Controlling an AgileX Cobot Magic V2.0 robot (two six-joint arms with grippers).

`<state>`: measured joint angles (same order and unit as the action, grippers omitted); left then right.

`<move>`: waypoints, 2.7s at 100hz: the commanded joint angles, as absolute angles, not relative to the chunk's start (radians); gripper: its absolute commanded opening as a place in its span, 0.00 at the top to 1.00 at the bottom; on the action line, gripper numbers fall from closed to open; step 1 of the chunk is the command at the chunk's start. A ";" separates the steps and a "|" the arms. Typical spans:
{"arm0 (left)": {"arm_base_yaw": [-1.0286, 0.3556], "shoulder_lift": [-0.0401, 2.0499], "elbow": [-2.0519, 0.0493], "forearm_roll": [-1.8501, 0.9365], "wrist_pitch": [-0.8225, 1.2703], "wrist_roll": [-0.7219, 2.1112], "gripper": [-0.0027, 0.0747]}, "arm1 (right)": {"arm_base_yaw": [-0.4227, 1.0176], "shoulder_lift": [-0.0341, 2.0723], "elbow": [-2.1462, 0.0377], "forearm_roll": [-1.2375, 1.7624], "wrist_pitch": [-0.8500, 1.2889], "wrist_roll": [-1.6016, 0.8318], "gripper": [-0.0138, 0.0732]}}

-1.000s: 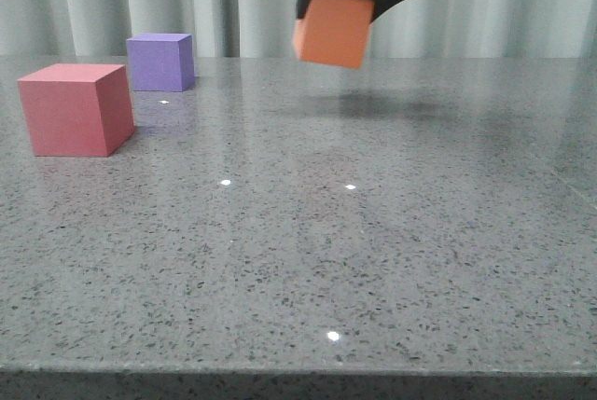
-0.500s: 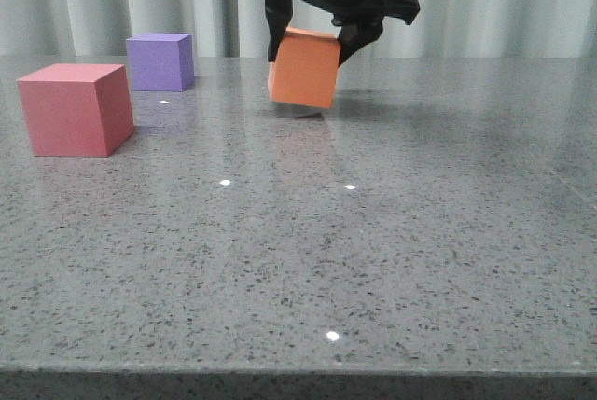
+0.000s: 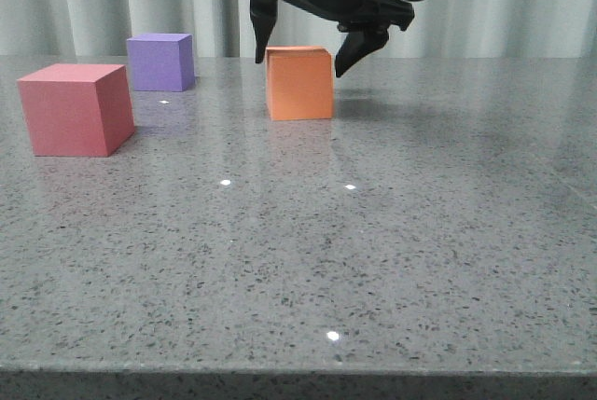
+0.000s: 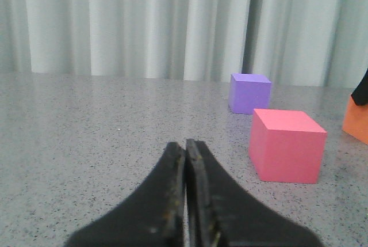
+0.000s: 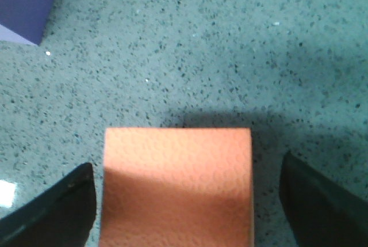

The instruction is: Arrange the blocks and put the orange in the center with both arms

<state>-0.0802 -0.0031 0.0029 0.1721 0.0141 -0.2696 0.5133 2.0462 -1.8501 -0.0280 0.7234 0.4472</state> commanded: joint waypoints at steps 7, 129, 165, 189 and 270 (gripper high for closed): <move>-0.078 -0.037 0.046 0.173 -0.067 -0.278 0.99 | 0.512 1.960 -1.925 -0.036 0.731 0.443 0.10; -0.078 -0.037 0.046 0.173 -0.067 -0.278 0.99 | 0.012 0.912 -0.953 -0.144 0.575 0.227 0.11; -0.078 -0.037 0.046 0.173 -0.067 -0.278 0.99 | 0.012 0.605 -0.679 -0.170 0.498 0.227 0.11; -0.078 -0.037 0.046 0.209 -0.065 -0.278 0.99 | 0.012 0.592 -0.658 -0.170 0.472 0.227 0.37; -0.078 -0.035 -0.007 0.173 -0.082 -0.278 0.99 | 0.012 0.592 -0.658 -0.169 0.471 0.227 0.92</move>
<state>-0.0802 -0.0031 0.0029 0.2168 0.0000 -0.2696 0.0186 0.5928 -0.6319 -0.1487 0.5485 0.2342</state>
